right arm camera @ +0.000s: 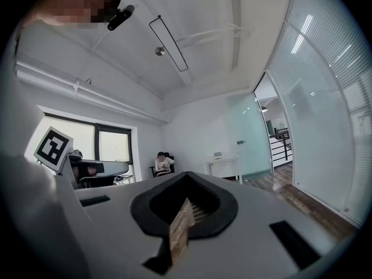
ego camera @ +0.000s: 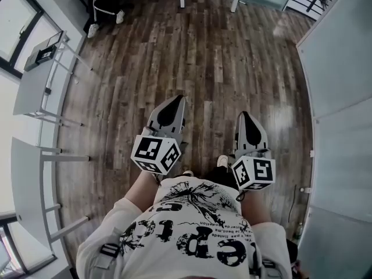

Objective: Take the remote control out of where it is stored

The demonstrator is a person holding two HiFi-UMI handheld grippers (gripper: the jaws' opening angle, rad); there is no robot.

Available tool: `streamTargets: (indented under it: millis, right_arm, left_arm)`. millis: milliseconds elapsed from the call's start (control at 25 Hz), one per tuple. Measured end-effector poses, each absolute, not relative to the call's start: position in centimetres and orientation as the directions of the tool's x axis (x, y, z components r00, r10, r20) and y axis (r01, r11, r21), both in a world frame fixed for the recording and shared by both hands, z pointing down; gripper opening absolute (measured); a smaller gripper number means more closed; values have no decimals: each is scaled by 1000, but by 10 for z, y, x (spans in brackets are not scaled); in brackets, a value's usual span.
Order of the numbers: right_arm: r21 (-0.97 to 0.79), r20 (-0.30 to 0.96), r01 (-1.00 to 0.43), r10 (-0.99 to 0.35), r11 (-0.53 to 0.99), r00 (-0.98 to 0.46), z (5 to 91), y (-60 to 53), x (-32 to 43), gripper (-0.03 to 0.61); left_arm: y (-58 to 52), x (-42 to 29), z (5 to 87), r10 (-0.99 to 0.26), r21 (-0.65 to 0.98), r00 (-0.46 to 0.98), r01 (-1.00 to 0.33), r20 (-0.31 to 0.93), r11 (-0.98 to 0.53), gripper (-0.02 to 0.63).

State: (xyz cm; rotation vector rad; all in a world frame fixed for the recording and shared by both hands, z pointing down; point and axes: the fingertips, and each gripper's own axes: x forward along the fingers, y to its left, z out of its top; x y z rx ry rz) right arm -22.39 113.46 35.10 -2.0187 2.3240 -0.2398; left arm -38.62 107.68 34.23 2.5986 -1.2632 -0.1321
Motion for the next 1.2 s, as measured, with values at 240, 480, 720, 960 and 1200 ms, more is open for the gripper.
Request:
streamTargets:
  millis: [240,480,720,960,1200]
  right_arm:
    - [-163,62,-969,-979,184,-196,357,1090,-208,-6]
    - [-182,40,-949,-963,256,-267,357,1019,-159,-6]
    - [-168,20,-937,-950,305,-313,348,949,-83,-6]
    - [-157,16,-937,-948,312,-318,348,898,-13,-6]
    - [-195,31,-944,-960,268,-279,358,854,25,-6]
  left_arm:
    - [1045,-375,348,-813,257,581,-792,38,-554,9]
    - [989,-332,346,-851,253,523,-829,35,-499,8]
    - [927,-261,334,-877,245,480,-850,-1,-466,8]
    - [874,-184,336,-868,241,496,-841,-11,-484,9]
    - [829,-148,347,-848,238,529,-825,10,-512,9]
